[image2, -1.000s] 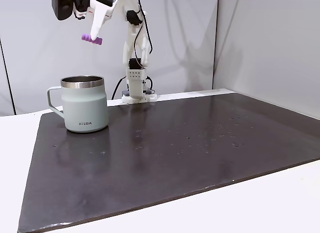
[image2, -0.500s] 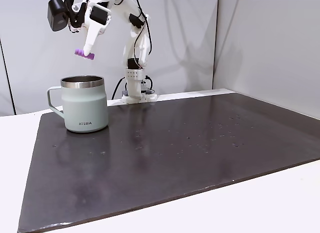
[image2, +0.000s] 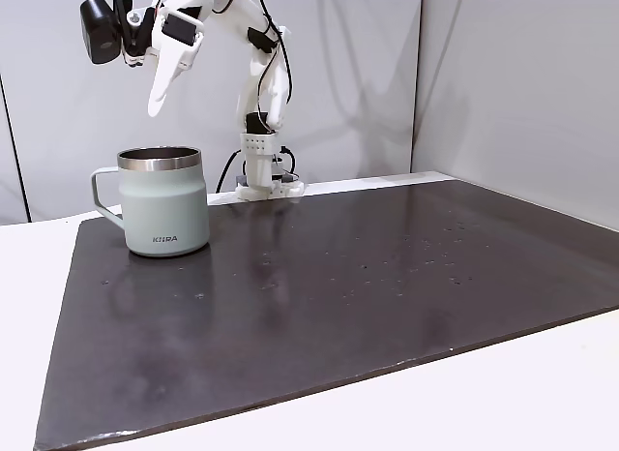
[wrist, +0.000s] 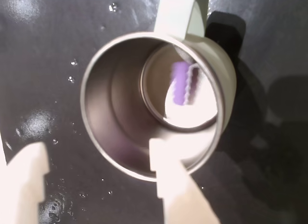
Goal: Grasp a pengrip and put it in the cup.
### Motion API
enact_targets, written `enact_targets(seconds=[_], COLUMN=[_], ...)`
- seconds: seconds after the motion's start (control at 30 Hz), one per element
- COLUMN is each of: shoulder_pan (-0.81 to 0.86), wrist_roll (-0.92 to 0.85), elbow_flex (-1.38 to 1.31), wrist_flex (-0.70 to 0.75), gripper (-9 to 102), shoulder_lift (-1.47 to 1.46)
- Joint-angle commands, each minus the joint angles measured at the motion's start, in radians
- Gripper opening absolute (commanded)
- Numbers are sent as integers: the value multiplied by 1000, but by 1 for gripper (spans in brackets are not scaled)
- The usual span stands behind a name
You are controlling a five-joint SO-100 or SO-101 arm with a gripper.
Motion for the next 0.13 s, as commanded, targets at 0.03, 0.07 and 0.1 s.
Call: enact_targets(seconds=[0.03, 0.07, 0.1], shoulder_pan=[-2, -2, -2], wrist_roll=[12, 12, 12], elbow_flex=[-52, -55, -60], wrist_flex=[-26, -26, -26], gripper=[24, 24, 23], shoulder_lift=[-14, -18, -25])
